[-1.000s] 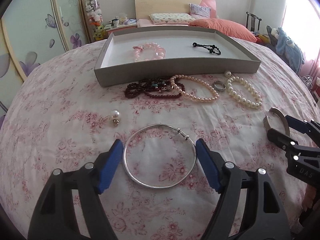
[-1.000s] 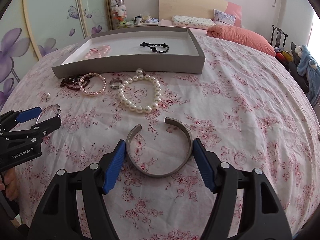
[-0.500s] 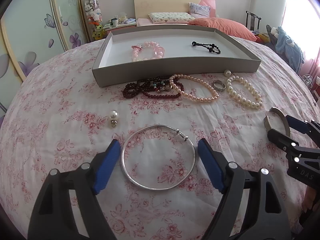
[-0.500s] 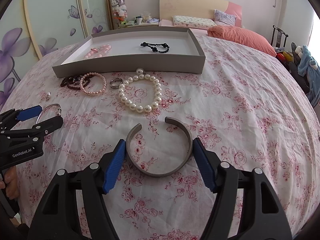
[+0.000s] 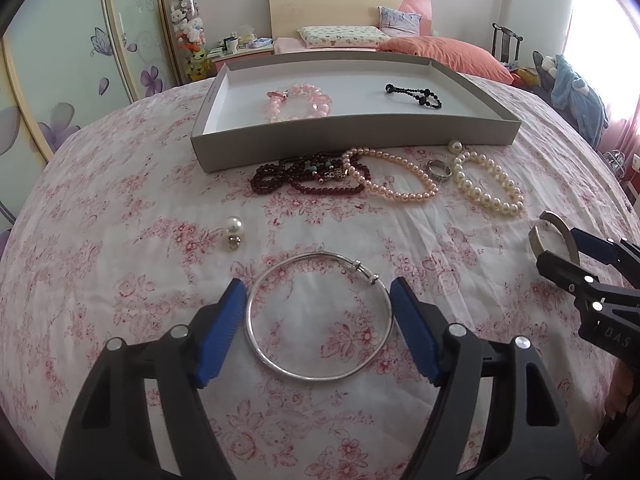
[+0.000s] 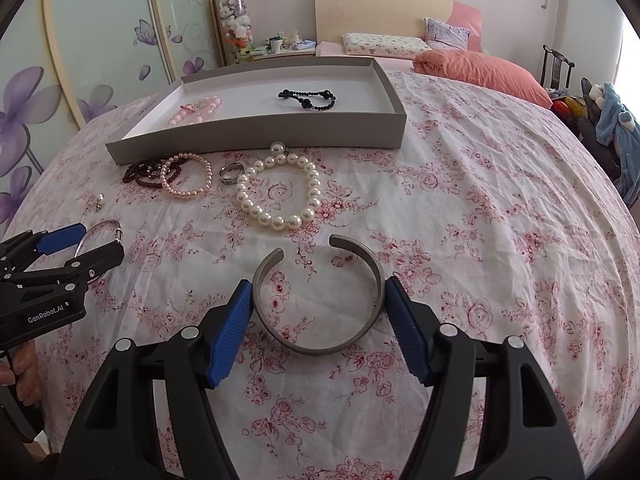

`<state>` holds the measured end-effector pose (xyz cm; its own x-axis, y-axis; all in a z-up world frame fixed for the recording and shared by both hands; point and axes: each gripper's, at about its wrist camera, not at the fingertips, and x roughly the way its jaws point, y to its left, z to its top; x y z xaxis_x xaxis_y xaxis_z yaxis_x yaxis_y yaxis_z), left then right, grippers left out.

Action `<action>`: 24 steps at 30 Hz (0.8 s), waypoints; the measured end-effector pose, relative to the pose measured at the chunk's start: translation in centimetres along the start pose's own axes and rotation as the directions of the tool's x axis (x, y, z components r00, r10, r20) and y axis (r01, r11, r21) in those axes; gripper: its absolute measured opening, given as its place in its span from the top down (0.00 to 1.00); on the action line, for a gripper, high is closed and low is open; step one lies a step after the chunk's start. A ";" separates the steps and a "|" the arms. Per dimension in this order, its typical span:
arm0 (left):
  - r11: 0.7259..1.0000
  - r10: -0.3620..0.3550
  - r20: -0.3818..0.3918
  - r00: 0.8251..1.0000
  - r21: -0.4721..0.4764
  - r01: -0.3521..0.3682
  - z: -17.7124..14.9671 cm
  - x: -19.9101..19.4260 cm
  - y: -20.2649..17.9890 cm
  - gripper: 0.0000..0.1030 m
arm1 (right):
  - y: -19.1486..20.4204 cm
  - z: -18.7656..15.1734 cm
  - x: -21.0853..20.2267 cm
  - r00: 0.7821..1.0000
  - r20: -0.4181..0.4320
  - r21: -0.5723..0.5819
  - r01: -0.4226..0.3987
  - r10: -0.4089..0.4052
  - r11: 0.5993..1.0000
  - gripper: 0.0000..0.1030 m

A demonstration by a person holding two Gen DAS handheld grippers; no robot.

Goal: Organize jewelry
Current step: 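Lower the left tool and grasp the thin silver hoop bangle, then carry the hoop bangle with the left tool while the right tool carries the cuff into the tray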

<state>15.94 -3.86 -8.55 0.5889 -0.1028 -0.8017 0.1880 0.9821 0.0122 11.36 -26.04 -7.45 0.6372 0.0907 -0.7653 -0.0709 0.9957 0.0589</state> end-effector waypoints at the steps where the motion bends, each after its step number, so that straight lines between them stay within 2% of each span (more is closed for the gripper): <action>1: 1.000 0.001 0.001 1.000 -0.005 -0.001 0.0 0.0 0.1 0.30 | 0.0 0.0 -0.1 1.000 0.005 0.003 -0.003 0.003 1.000 0.35; 16: 0.998 0.013 0.072 0.997 -0.057 -0.009 -0.5 -2.4 1.7 0.30 | 1.1 1.1 -1.3 0.996 0.077 0.000 -0.047 0.047 0.999 0.35; 20: 0.998 0.033 0.128 0.991 -0.064 -0.025 0.0 -3.8 1.9 0.30 | 1.6 1.7 -2.0 0.991 0.122 -0.009 -0.047 0.048 0.999 0.35; 24: 0.996 0.072 0.222 0.972 -0.069 -0.058 0.6 -5.8 1.9 0.30 | 2.3 2.4 -3.0 0.981 0.188 -0.027 -0.043 0.048 0.999 0.35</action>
<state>13.35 -1.46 -3.50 0.7605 -0.0643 -0.6461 0.0990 0.9949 0.0176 11.10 -24.01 -3.46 0.7657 0.1396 -0.6279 -0.1191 0.9900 0.0749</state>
